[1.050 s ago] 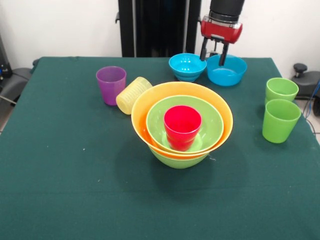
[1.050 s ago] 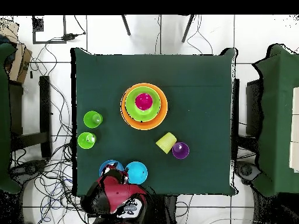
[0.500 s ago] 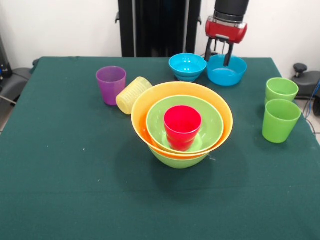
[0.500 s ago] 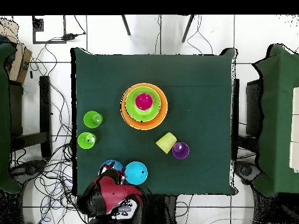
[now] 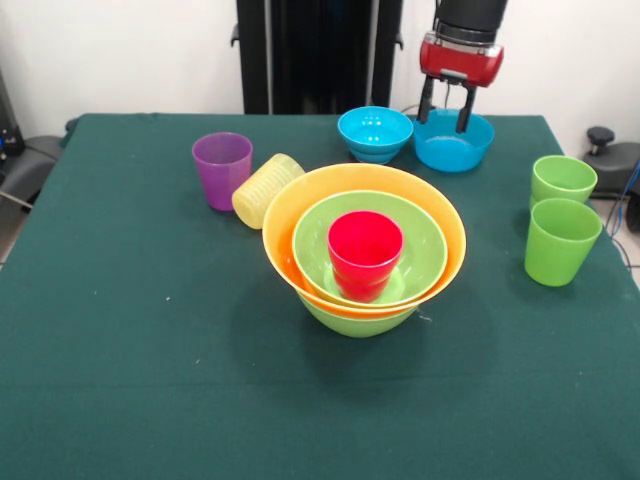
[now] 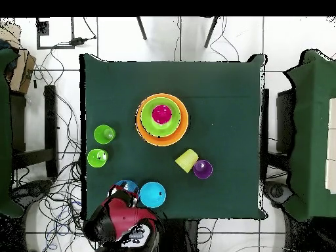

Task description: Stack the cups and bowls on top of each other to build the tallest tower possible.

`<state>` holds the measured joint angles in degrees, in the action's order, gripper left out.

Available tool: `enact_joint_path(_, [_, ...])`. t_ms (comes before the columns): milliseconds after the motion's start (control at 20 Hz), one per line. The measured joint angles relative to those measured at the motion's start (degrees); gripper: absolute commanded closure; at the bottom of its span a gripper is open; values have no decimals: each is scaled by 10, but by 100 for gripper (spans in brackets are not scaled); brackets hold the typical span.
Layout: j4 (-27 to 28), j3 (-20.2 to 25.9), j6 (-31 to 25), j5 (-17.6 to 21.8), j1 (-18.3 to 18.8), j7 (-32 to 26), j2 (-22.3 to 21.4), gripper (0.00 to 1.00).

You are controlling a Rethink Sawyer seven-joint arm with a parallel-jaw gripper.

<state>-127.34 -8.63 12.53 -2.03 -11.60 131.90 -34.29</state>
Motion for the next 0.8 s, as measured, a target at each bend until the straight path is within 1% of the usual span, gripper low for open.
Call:
enact_joint_path(300, [0, 2, 0, -10, -1, 0, 0, 0])
enact_joint_path(800, [0, 8, 0, -33, -15, 0, 0, 0])
